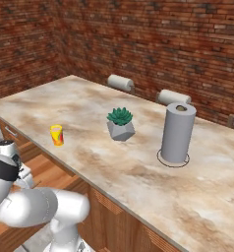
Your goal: Pick up the straw from the left drawer and put it inside the smoothie cup.
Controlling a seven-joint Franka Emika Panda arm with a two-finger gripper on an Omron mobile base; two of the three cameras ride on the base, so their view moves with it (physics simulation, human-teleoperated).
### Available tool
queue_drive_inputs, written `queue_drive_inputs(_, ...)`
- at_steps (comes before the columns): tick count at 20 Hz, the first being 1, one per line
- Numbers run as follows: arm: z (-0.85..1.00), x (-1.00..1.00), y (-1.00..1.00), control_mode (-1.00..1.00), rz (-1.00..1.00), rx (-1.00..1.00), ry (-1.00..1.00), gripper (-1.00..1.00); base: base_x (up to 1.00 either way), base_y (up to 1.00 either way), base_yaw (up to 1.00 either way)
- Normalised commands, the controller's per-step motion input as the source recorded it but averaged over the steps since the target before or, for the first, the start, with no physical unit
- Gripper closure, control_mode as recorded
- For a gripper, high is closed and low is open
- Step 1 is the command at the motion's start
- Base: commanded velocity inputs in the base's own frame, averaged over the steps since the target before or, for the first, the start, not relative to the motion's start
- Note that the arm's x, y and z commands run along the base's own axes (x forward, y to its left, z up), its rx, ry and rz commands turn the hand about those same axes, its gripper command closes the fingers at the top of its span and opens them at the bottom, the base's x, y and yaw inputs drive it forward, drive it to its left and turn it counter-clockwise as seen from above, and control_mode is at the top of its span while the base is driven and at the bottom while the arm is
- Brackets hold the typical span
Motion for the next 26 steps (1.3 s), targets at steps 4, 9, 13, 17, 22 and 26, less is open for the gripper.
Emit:
queue_drive_inputs(4, -0.24, 0.21, 0.11, -1.0, -0.07, 0.0, 0.0, -1.0, 0.0, 0.0, 0.0)
queue_drive_inputs(9, -0.02, 0.02, 0.03, -1.0, -0.02, 0.0, 0.01, -1.0, 0.0, 0.0, 0.0)
queue_drive_inputs(13, -0.18, 0.06, 0.14, -1.0, 0.0, -0.01, 0.01, -1.0, 0.0, 0.0, 0.0)
queue_drive_inputs(17, -0.26, 0.12, 0.23, -1.0, -0.01, -0.01, 0.0, -1.0, 0.0, 0.0, 0.0)
queue_drive_inputs(22, -0.28, 0.11, 0.21, -1.0, -0.02, 0.0, 0.0, -1.0, 0.0, 0.0, 0.0)
queue_drive_inputs(26, -0.21, 0.09, 0.23, -1.0, -0.02, 0.0, 0.0, -1.0, 0.0, 0.0, 0.0)
